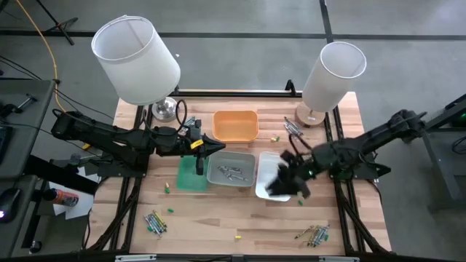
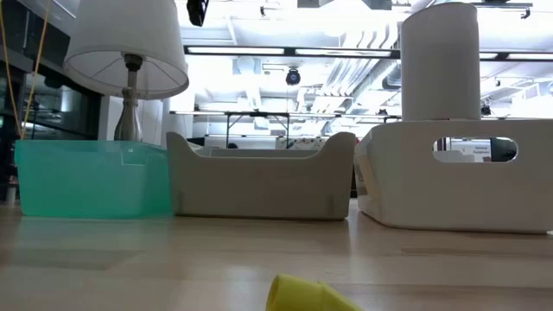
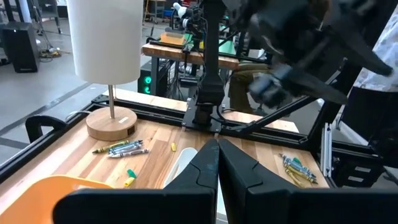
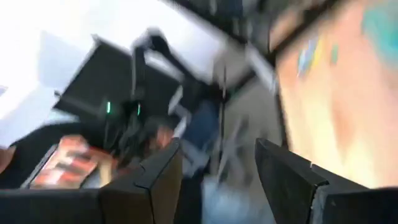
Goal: Sort crayons
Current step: Put the white crayon into the gray bin
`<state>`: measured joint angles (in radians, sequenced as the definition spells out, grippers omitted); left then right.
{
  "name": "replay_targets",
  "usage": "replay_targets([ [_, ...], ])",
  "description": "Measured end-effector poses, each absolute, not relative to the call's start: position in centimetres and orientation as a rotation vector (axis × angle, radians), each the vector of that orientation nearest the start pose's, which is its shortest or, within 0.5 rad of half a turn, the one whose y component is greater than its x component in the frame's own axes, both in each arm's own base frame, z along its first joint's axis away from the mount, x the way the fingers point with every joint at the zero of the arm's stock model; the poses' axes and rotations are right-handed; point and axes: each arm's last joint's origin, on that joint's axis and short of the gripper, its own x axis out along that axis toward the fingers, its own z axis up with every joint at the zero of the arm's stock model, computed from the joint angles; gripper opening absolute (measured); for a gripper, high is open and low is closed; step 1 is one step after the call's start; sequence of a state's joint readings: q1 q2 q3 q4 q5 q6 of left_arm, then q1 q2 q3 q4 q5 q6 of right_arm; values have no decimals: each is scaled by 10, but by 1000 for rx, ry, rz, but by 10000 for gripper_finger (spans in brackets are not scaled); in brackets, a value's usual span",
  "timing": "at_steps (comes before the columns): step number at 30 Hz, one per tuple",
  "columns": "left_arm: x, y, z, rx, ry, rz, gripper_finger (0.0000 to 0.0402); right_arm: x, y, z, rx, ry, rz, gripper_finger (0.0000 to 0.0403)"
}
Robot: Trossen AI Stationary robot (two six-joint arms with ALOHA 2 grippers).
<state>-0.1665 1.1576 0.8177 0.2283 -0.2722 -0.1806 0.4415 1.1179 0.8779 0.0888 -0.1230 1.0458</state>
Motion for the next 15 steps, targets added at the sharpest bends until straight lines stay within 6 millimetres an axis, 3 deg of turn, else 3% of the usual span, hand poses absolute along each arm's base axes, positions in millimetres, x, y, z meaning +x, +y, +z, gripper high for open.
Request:
replay_targets([
  [3,258,-35,310,-156,99,115,0,212,136,324,1030,674,404,197],
  [9,258,-35,310,-156,99,115,0,178,176,303,904,1166,210,197],
  [15,258,-35,310,-156,98,115,0,166,198,285,824,1298,155,197],
])
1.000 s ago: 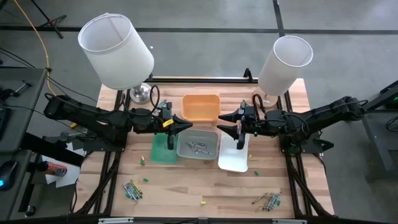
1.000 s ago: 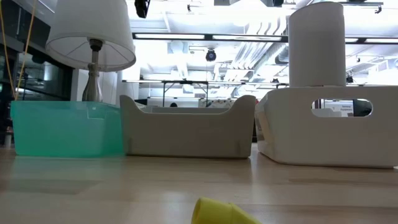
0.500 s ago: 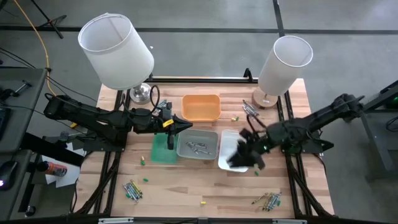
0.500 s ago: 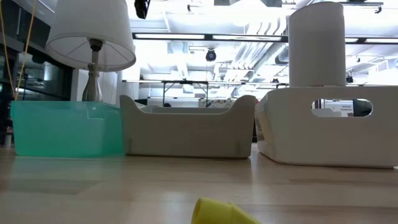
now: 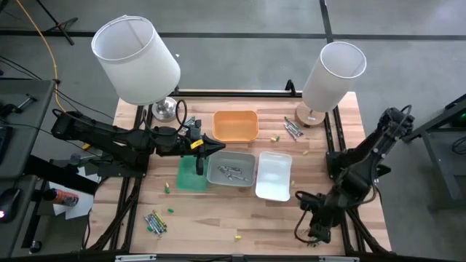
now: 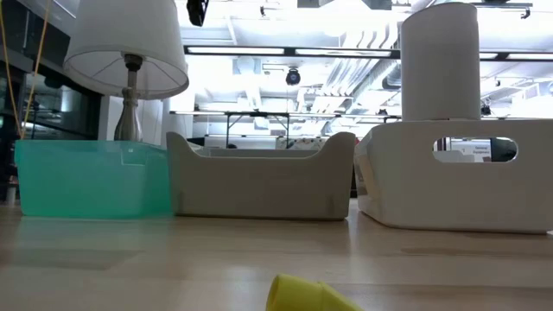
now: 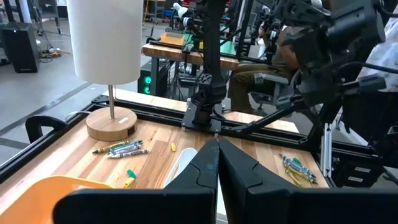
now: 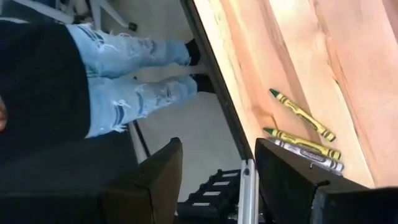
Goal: Sort crayons
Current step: Put the white crayon into the gray bin
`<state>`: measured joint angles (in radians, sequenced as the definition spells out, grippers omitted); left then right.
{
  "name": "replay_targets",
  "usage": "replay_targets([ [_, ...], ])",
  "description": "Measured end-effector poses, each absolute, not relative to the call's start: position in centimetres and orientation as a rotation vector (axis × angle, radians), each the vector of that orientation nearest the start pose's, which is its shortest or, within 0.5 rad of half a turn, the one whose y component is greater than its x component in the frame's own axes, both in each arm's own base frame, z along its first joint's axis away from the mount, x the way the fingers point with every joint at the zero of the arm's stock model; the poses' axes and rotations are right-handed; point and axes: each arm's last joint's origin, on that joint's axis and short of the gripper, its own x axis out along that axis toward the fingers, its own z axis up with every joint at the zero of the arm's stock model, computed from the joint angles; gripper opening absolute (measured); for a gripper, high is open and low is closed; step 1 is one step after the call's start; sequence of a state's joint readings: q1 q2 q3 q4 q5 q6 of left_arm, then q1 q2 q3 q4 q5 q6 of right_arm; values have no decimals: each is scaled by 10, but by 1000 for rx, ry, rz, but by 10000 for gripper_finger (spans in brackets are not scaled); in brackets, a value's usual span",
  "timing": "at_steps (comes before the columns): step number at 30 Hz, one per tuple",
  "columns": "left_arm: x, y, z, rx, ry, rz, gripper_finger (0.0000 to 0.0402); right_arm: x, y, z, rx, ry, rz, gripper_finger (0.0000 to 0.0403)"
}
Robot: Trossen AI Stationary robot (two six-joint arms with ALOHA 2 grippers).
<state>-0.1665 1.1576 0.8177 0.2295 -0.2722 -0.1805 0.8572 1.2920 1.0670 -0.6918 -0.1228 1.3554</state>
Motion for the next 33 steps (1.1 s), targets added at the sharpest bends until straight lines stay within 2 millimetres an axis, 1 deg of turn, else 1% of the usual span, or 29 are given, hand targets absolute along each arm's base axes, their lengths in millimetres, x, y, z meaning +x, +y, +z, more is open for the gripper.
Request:
replay_targets([
  [3,258,-35,310,-156,98,115,0,167,198,283,806,1281,143,197],
  [5,258,-35,310,-156,98,115,0,169,195,284,792,1241,134,197],
  [8,257,-35,311,-158,93,115,0,177,181,292,769,1124,110,197],
  [11,254,-35,317,-164,65,113,0,191,153,308,771,934,55,197],
  [15,245,-33,327,-159,22,109,0,202,102,327,744,699,-107,197],
  [18,235,-31,336,-132,-4,106,0,209,65,333,718,591,-267,197],
  [20,227,-30,342,-119,-26,105,0,213,44,333,716,566,-352,197],
  [23,216,-28,350,-93,-52,104,0,218,16,322,730,634,-484,197],
  [29,201,-26,359,-30,-79,110,0,210,-29,282,744,997,-860,197],
  [31,199,-24,360,-16,-83,122,0,210,-42,272,735,1083,-939,197],
  [33,198,-22,360,-11,-84,138,0,213,-55,264,713,1138,-963,197],
])
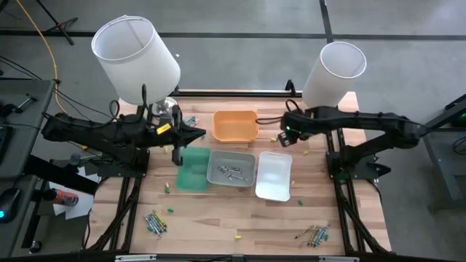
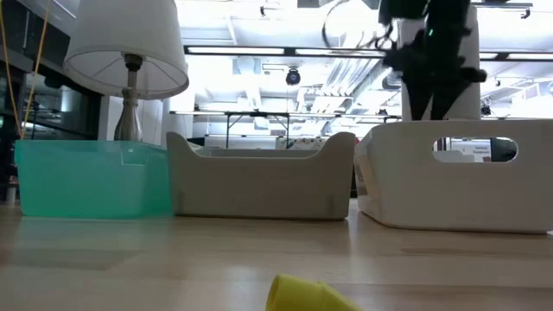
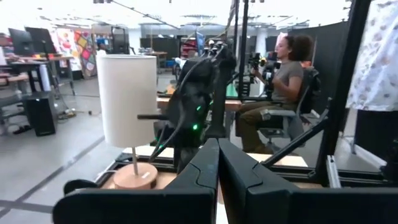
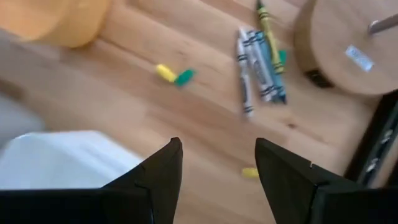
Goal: Sort crayons
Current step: Put the white crayon into the gray bin
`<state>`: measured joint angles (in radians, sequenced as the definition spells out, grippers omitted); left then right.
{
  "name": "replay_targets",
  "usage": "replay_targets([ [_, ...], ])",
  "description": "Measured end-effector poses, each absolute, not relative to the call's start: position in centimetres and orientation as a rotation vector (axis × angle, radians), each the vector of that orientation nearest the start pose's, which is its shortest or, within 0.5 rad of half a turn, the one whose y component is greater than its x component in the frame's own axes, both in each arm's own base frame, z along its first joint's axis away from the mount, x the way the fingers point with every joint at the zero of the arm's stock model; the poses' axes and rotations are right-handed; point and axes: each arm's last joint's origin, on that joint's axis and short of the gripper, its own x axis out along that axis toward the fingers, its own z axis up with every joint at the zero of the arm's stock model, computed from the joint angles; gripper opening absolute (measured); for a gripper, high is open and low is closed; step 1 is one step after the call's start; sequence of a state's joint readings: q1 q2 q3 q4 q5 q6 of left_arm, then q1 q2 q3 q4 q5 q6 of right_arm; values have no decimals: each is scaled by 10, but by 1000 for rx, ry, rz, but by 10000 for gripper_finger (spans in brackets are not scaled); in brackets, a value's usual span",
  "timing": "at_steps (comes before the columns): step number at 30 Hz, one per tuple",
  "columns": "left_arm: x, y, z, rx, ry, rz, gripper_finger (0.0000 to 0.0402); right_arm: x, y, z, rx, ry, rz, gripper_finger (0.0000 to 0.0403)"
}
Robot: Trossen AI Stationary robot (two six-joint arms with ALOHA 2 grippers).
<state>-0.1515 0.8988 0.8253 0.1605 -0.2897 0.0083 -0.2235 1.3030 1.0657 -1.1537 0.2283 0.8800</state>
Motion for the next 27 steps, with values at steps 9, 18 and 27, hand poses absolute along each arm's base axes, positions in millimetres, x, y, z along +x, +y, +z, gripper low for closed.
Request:
replay_targets([
  [9,200,-5,360,-73,-88,253,0,233,-103,223,631,1387,-712,197],
  [18,199,7,360,-171,-113,375,0,240,-130,199,635,1424,-586,197],
  [27,199,17,359,-105,-103,428,0,238,-114,214,653,1342,-814,197],
])
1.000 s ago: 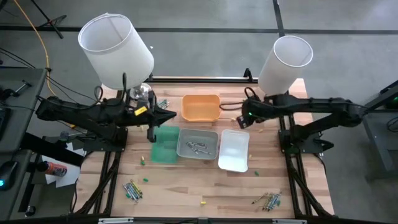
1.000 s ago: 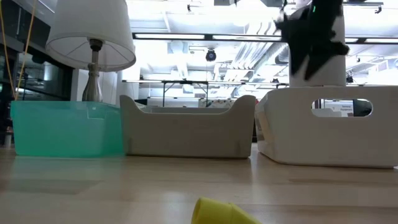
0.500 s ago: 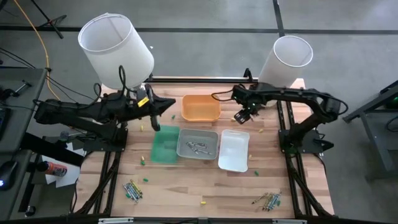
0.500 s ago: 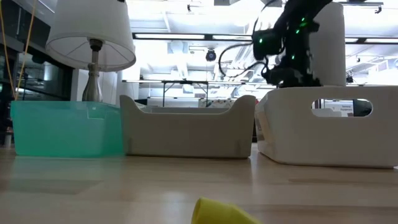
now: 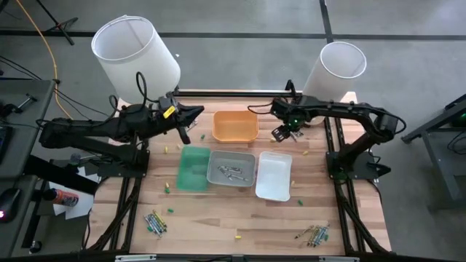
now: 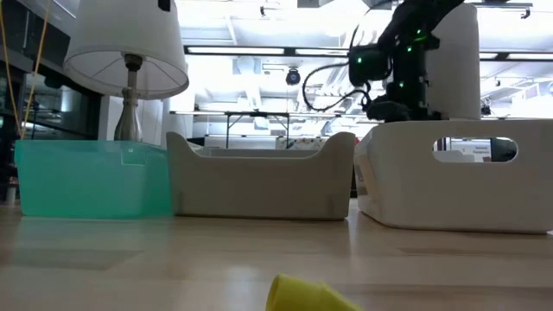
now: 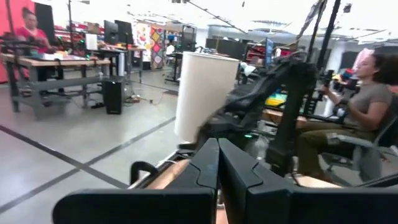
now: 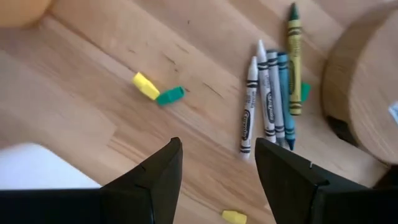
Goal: Sort crayons
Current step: Put the white crayon into the gray bin
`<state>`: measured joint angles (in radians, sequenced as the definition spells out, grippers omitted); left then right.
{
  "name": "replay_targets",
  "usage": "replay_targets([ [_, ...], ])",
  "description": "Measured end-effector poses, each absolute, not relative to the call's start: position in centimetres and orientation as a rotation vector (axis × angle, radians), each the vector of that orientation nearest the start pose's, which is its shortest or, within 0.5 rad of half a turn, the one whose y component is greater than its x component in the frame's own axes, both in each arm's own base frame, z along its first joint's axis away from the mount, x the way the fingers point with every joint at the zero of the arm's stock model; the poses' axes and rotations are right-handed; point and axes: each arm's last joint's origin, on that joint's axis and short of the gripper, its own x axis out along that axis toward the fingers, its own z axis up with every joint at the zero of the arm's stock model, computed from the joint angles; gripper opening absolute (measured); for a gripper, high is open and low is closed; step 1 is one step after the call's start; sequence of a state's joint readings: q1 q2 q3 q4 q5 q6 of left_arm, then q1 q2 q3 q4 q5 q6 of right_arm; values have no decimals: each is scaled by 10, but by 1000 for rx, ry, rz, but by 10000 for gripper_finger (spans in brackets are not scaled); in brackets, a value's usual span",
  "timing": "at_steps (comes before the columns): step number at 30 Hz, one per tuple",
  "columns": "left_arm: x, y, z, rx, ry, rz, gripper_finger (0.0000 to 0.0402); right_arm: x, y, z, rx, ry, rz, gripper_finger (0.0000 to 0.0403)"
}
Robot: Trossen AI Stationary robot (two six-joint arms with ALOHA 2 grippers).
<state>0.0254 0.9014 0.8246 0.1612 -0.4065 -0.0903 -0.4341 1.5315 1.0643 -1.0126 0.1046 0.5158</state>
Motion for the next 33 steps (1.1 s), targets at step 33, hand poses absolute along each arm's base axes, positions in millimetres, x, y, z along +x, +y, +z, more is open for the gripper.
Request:
replay_targets([
  [33,195,43,360,-4,-83,486,0,204,-104,141,849,1175,-1133,197],
])
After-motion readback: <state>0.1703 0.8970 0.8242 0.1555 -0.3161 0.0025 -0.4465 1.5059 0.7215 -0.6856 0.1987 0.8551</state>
